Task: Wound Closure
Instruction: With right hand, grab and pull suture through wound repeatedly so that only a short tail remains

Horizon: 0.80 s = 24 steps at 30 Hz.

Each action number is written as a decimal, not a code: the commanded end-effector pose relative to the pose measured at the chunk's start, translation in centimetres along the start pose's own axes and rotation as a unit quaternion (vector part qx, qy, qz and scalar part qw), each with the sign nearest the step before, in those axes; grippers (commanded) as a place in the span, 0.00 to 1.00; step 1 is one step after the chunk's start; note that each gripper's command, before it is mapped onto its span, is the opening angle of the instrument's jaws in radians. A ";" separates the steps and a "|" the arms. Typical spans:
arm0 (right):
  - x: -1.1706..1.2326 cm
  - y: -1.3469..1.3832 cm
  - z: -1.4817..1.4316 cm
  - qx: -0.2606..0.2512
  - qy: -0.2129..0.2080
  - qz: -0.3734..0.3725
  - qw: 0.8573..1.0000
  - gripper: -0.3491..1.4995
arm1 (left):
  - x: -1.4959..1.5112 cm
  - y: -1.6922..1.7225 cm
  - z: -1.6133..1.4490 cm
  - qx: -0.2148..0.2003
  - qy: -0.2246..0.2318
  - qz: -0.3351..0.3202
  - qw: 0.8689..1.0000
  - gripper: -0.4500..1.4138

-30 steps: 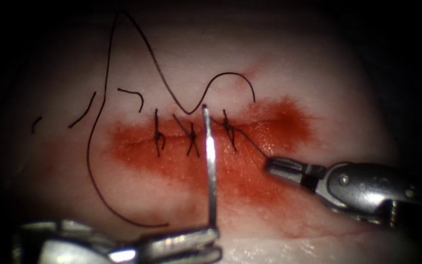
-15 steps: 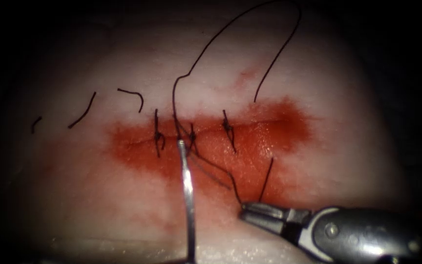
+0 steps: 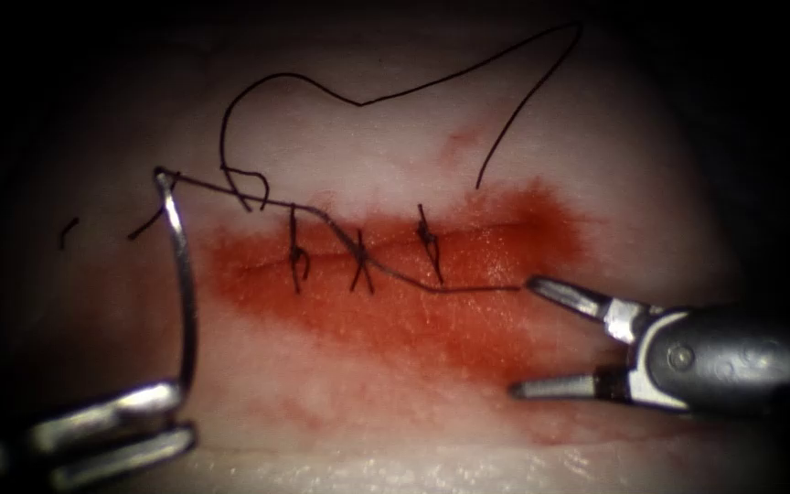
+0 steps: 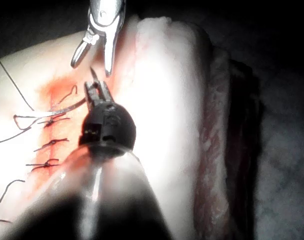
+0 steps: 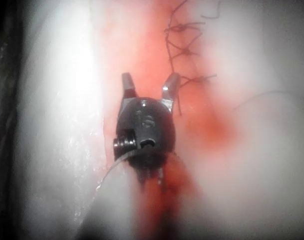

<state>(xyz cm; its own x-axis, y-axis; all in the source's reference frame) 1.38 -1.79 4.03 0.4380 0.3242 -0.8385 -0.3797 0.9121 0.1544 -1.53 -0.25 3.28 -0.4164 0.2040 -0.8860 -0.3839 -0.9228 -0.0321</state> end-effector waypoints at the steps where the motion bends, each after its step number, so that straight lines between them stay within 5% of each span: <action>1: -0.07 0.03 0.14 -0.004 0.000 -0.002 1.000 0.82 | -0.04 0.02 0.07 0.001 -0.001 0.000 1.000 0.00; 12: -0.39 0.22 0.46 -0.019 -0.021 -0.025 0.999 0.83 | -0.09 -0.01 0.09 0.011 -0.012 -0.001 1.000 0.00; 14: -0.43 0.18 0.46 -0.012 -0.029 -0.029 0.999 0.57 | -0.10 -0.01 0.09 0.011 -0.011 -0.001 1.000 0.00; 16: -0.45 0.12 0.46 0.004 -0.049 -0.032 0.998 0.00 | -0.10 -0.01 0.10 0.011 -0.011 -0.001 1.000 0.00; 24: -0.28 -0.10 0.30 0.000 -0.067 -0.018 0.998 0.00 | -0.21 -0.08 0.16 0.013 -0.012 0.000 1.000 0.00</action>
<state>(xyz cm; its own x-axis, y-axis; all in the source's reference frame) 1.47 -1.85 4.36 0.5588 0.3220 -0.7642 -0.3641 0.9232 0.1227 -1.49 -0.15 3.51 -0.4388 0.2113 -0.8734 -0.4047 -0.9143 -0.0179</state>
